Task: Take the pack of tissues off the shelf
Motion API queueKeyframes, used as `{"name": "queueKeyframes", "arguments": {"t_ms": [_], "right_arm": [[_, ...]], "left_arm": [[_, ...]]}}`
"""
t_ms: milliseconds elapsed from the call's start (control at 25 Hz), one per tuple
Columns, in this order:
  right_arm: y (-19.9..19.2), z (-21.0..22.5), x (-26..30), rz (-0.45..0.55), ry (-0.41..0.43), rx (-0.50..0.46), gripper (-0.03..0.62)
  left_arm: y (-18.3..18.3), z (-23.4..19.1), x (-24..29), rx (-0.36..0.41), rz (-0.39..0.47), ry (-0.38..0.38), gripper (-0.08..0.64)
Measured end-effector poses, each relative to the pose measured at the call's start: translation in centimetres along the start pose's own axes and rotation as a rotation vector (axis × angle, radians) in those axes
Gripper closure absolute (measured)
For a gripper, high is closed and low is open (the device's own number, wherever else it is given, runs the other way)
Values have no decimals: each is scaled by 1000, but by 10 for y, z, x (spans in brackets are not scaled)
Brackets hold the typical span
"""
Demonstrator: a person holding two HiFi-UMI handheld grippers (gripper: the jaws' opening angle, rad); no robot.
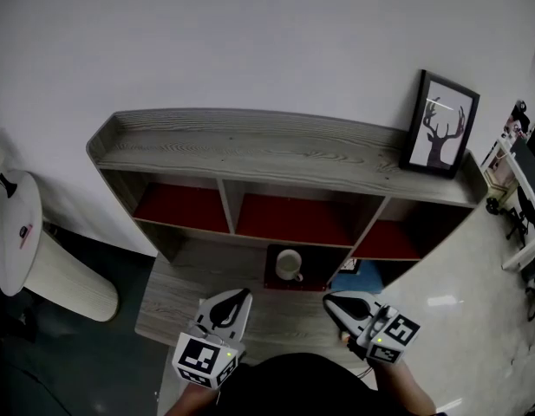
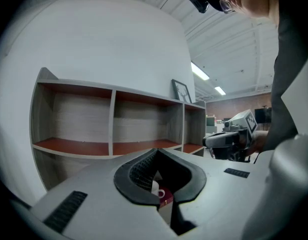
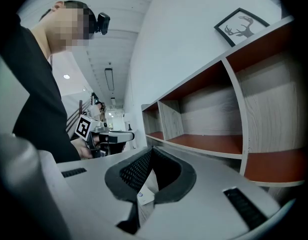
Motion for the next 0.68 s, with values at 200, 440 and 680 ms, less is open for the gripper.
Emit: {"name": "queueKeyframes", "arguments": {"t_ms": [200, 440, 680], "right_arm": [[-3, 2, 1, -5, 12, 12, 575], [-6, 4, -1, -8, 21, 24, 577], [-10, 7, -6, -8, 15, 43, 576]], "left_arm": [[-1, 1, 0, 0, -10, 8, 548], [-1, 4, 2, -7, -15, 8, 548], [-1, 9, 4, -14, -19, -2, 548]]}}
Point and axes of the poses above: the fingertips, and each gripper's own axes: x forward along the fingers, z to its right, y out of its top, the point moved 2 cm from there along -x, backward along the fingers, and after that the axes turned 12 degrees about x, right-handed, at the moved point
